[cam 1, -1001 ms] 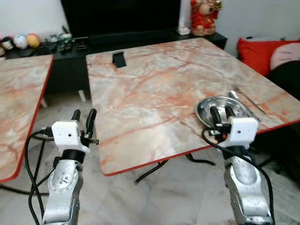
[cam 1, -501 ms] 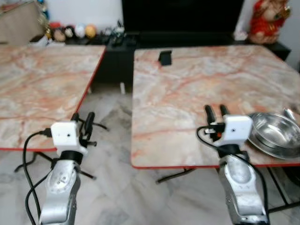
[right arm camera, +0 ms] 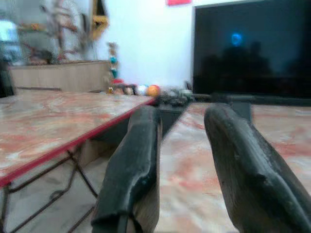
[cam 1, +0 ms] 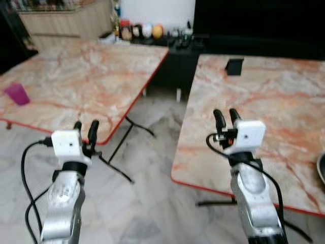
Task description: Setting the table
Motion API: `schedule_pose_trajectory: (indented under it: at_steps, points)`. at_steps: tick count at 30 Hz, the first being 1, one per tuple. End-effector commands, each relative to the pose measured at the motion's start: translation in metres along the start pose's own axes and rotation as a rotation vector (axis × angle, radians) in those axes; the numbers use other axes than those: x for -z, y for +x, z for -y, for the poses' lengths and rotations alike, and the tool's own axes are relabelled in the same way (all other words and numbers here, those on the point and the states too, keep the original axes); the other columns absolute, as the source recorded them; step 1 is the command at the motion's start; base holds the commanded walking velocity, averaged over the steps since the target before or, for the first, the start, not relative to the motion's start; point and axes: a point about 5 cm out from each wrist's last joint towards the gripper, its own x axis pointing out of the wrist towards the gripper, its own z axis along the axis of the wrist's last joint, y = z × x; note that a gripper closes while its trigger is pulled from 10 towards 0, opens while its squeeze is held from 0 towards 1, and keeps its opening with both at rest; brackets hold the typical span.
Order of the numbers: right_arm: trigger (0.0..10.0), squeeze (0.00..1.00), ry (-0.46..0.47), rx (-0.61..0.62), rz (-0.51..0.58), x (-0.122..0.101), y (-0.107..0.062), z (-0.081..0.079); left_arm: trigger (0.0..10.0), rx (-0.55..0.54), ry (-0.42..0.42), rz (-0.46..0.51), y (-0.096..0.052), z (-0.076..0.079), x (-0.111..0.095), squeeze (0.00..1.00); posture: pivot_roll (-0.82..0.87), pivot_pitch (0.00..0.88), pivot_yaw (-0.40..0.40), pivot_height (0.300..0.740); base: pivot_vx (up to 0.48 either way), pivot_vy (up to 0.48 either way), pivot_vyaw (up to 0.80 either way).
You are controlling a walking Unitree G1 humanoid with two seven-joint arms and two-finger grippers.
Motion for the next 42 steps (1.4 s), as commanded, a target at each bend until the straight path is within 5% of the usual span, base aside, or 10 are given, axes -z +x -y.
schedule_pose_trajectory:
  at_steps: [1, 10, 13, 42]
  points:
    - [10.0, 0.00, 0.010, 0.015, -0.002, -0.001, 0.002, 0.004, 10.0, 0.000, 0.001, 0.006, 0.002, 0.000, -0.002, 0.00, -0.06, 0.000, 0.035, 0.740, 0.000, 0.000, 0.00]
    - [10.0, 0.00, 0.003, 0.021, 0.002, -0.002, 0.006, 0.009, 10.0, -0.027, 0.040, -0.010, -0.007, -0.010, -0.001, 0.00, -0.05, 0.000, 0.020, 0.740, 0.000, 0.000, 0.00]
    - [10.0, 0.00, -0.022, 0.026, -0.002, -0.001, 0.008, 0.018, 10.0, -0.063, 0.073, -0.023, -0.016, -0.026, -0.001, 0.00, -0.04, 0.000, 0.008, 0.740, 0.000, 0.000, 0.00]
    - [10.0, 0.00, -0.008, 0.024, 0.011, -0.003, 0.015, 0.013, 10.0, -0.067, 0.060, -0.018, -0.007, -0.024, -0.004, 0.00, -0.03, 0.000, 0.015, 0.740, 0.000, 0.206, 0.00]
